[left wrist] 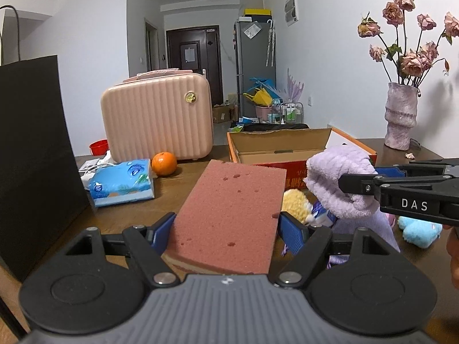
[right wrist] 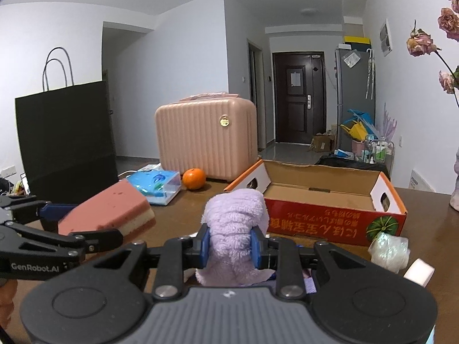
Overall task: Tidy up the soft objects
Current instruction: 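Carry the sponge and towel roll with both tools over the cardboard box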
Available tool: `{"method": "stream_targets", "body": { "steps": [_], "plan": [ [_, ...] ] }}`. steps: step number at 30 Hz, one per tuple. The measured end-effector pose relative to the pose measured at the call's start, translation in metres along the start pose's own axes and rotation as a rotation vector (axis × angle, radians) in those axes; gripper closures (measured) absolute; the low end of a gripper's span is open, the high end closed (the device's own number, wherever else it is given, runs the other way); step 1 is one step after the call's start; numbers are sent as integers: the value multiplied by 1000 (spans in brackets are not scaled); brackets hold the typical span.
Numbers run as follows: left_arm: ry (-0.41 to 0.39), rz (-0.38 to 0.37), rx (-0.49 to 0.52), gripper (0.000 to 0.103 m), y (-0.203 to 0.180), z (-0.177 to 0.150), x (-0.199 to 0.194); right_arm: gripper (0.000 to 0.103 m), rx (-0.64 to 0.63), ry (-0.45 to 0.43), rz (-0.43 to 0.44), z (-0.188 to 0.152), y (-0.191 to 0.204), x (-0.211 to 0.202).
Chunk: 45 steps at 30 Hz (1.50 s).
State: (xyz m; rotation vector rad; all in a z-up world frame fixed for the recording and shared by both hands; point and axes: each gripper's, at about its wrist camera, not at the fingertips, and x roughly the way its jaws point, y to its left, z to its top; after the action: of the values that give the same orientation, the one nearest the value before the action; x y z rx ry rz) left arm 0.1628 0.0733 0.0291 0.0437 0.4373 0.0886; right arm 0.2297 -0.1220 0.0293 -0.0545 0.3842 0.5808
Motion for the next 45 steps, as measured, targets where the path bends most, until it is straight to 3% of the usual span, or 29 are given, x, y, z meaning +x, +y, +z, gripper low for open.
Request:
{"method": "stream_targets", "body": {
  "steps": [21,45],
  "plan": [
    [-29,-30,-13,26,-24,45,59,76,29,-43,-57,18,-57,25],
    [-41,-68,2,25,-58,99,134,76,20,-91,-190,57,-120,50]
  ]
}}
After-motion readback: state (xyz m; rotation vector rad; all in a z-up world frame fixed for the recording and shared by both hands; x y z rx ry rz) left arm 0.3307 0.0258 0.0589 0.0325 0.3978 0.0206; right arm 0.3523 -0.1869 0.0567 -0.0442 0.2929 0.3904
